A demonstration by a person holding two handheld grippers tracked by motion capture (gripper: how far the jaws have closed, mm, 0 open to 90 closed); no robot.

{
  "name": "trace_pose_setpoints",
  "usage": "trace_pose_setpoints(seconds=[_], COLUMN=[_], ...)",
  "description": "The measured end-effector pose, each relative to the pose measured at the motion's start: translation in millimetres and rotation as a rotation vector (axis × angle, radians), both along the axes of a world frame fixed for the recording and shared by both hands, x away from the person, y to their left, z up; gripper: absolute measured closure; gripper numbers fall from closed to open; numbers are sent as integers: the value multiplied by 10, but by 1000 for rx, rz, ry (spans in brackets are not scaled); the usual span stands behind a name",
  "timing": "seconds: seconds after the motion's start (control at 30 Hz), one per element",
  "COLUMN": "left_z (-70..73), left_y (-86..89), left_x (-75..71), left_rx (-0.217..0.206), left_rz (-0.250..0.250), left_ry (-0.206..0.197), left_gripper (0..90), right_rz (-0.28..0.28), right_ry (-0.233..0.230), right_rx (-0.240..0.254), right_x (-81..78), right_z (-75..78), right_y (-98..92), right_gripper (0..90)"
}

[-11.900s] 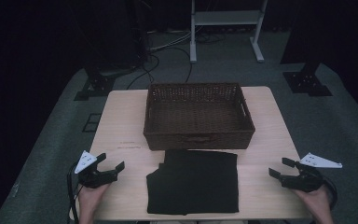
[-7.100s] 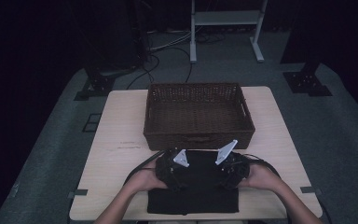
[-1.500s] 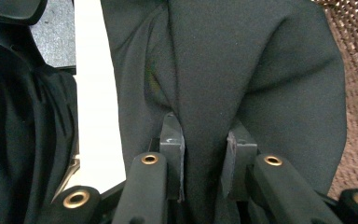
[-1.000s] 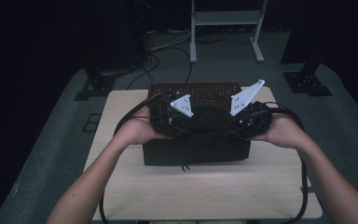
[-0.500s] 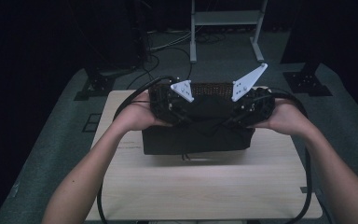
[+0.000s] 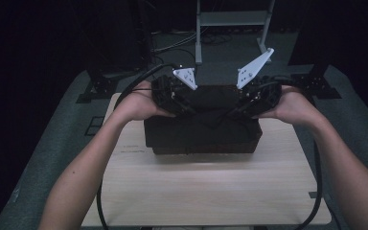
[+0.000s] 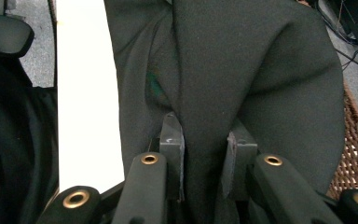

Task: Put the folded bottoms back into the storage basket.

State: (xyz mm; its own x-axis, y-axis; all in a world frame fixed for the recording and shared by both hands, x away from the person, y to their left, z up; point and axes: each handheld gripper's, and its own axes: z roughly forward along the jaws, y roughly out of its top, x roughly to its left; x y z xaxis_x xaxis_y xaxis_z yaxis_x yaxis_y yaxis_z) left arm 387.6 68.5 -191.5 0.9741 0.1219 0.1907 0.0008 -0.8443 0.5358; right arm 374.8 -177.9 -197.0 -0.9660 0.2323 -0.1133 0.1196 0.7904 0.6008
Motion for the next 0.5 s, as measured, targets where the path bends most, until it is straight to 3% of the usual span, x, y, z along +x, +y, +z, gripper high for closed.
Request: trace_pose_setpoints(seconds=[0.5], left_z=[214], left_y=[46], left_x=[264], left_rx=[-25], left_rz=[14], left_ry=[-9], left_gripper=[749], right_rz=[-3], right_ry=[-22], right_rx=[-20], right_x=[247], right_z=[263], right_y=[47], right_gripper=[727])
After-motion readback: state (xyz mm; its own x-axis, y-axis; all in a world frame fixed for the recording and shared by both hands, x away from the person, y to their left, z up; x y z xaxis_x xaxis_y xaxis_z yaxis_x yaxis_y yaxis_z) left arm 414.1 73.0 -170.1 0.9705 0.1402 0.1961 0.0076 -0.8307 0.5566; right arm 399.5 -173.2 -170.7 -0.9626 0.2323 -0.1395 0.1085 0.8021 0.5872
